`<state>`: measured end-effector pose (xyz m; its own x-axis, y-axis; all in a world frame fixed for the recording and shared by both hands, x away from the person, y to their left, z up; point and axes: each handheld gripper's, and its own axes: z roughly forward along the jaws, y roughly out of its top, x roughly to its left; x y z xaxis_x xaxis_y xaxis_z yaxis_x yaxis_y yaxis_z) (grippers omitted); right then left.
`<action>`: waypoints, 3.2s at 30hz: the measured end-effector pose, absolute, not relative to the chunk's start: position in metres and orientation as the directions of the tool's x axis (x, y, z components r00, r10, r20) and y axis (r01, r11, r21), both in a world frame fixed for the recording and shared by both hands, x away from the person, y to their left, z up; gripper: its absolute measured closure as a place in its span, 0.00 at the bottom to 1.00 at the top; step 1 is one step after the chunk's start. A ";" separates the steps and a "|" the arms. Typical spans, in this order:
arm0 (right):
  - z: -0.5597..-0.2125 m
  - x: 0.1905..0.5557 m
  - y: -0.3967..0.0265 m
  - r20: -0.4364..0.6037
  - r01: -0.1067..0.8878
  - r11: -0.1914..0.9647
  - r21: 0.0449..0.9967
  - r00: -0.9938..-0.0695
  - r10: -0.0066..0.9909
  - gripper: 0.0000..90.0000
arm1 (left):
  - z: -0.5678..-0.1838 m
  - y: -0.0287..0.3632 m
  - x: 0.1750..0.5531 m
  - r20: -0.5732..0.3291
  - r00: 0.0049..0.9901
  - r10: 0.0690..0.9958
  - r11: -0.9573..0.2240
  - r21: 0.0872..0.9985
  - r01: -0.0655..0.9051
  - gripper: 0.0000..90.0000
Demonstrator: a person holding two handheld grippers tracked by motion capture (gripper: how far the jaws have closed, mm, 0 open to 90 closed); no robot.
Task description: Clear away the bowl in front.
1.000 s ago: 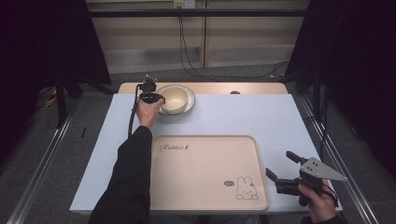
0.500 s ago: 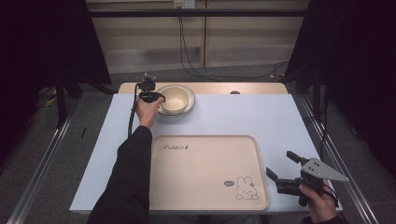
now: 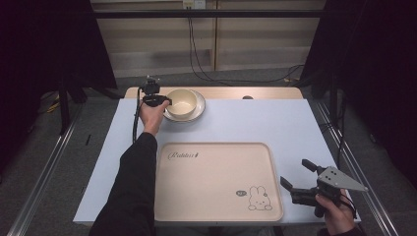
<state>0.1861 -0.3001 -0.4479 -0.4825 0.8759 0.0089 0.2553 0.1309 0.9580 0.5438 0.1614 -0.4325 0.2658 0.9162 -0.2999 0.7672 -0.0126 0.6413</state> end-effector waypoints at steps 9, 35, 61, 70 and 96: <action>-0.448 0.186 -0.300 0.014 0.256 0.126 0.958 -0.482 0.876 0.04 | -0.422 0.163 0.538 -0.313 0.294 0.903 -0.016 0.659 0.752 0.92; -0.447 0.185 -0.300 0.014 0.257 0.125 0.958 -0.480 0.877 0.04 | -0.400 0.160 0.511 -0.316 0.462 0.829 -0.135 0.688 0.713 0.92; -0.447 0.186 -0.299 0.012 0.250 0.125 0.960 -0.483 0.876 0.04 | -0.387 0.121 0.485 -0.307 0.571 0.761 -0.207 0.719 0.663 0.92; -0.447 0.186 -0.299 0.016 0.247 0.120 0.962 -0.489 0.872 0.04 | -0.387 0.107 0.477 -0.315 0.602 0.734 -0.229 0.719 0.656 0.92; -0.446 0.186 -0.298 0.015 0.239 0.120 0.964 -0.495 0.869 0.04 | -0.395 0.058 0.451 -0.334 0.688 0.644 -0.310 0.708 0.634 0.92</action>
